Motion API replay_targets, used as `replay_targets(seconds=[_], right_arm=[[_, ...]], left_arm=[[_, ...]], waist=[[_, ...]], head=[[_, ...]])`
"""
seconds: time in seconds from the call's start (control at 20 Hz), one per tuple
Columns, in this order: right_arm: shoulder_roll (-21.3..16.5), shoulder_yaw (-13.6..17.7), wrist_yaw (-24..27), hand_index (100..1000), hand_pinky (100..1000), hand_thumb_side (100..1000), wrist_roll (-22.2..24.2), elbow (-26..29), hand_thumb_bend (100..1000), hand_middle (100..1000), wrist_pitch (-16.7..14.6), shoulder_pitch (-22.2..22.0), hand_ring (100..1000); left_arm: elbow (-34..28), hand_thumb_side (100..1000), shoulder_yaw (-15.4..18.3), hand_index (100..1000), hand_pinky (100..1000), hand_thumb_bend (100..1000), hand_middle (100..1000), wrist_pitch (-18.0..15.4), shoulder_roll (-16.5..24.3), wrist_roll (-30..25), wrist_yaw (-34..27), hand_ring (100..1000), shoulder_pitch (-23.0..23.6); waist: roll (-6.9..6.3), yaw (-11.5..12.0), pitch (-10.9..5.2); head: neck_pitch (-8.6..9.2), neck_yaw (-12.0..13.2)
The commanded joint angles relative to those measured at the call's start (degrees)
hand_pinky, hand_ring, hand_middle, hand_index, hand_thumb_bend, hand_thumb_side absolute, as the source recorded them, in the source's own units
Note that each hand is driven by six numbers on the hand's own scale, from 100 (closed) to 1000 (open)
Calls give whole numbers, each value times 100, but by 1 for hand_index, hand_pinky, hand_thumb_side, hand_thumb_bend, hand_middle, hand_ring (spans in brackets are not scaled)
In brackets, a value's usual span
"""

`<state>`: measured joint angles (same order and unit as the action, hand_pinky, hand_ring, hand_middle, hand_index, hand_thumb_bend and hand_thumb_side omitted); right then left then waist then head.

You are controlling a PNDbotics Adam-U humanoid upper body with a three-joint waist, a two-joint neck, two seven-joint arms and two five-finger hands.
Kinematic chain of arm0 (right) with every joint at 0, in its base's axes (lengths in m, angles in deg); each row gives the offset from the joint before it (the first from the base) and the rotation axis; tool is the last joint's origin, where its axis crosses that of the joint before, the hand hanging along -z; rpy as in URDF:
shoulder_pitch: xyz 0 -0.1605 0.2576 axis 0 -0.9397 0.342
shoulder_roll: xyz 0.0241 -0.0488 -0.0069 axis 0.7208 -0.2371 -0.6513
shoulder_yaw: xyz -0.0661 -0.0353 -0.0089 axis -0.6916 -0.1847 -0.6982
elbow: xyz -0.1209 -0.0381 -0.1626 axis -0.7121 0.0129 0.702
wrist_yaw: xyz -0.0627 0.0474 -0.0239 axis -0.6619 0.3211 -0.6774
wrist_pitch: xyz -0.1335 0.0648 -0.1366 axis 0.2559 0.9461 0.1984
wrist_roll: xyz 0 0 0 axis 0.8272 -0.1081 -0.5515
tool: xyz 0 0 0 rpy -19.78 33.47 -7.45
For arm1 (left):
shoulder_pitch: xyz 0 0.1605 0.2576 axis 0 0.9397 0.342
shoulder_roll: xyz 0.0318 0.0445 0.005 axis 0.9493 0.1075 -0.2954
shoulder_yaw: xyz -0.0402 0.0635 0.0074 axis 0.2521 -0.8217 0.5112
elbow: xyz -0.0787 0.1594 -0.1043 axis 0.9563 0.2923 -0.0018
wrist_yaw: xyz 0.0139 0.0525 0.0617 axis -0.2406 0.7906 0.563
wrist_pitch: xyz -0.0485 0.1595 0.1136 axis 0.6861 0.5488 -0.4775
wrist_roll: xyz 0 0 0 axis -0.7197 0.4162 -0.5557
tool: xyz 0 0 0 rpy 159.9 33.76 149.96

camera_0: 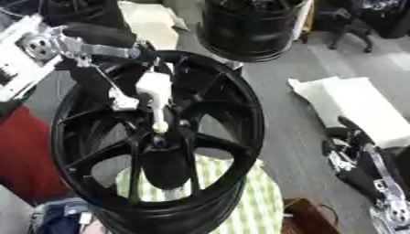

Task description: Pull the pin out of the wheel hub.

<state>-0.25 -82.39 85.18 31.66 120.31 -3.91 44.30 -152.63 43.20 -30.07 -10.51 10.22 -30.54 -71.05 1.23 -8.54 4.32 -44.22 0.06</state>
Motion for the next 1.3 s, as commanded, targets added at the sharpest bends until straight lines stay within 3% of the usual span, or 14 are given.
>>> replay_targets(seconds=[0.05,0.25,0.45,0.6,0.75,0.85,0.9,1.05,1.15,1.3], right_arm=[[-125,76,10,952,699,389,-33,60,242,746,-12,7,839],[-123,111,-1,952,699,389,-70,60,241,746,-11,0,839],[-111,131,-14,952,699,390,-91,67,241,746,-12,20,839],[-103,140,-20,952,699,391,-100,70,240,746,-9,37,839],[-96,145,-17,952,699,392,-107,70,241,745,-6,35,839],[-99,157,-10,952,699,391,-121,70,241,745,0,27,839],[-99,162,-7,952,699,390,-127,72,241,745,2,27,839],[-90,169,-4,952,699,391,-133,76,239,745,4,34,839],[-82,175,-3,952,699,391,-140,77,239,745,5,37,839],[-70,169,-3,952,699,393,-134,80,238,745,2,46,839]], left_arm=[[-176,416,735,606,567,100,413,-577,588,-704,-89,422,163],[-165,385,1606,615,577,100,418,-381,1197,-704,-154,425,932],[155,335,2347,637,586,100,437,-253,1509,-581,-24,440,1941],[469,258,2715,729,639,100,530,-219,1409,-407,309,517,2570],[749,172,2971,859,729,100,695,-163,1144,-181,859,658,3104],[906,249,3135,908,772,110,764,-90,928,0,1262,729,3399],[965,332,3224,933,804,255,803,-41,820,123,1448,766,3514],[1048,499,3522,967,848,524,860,147,501,596,1918,816,3798],[1012,583,3780,974,862,596,873,339,265,1015,2176,828,3974],[848,634,4082,979,864,594,871,627,-104,1610,2557,830,4208]], waist=[[-5,40,-101],[-5,148,-91],[11,249,-65],[21,285,-41],[35,285,-18],[46,285,-4],[51,287,1],[64,302,16],[69,319,26],[77,336,37]], head=[[10,-30],[10,-59],[10,-112],[10,-134],[10,-153],[10,-154],[10,-151],[10,-160],[10,-168],[10,-183]])
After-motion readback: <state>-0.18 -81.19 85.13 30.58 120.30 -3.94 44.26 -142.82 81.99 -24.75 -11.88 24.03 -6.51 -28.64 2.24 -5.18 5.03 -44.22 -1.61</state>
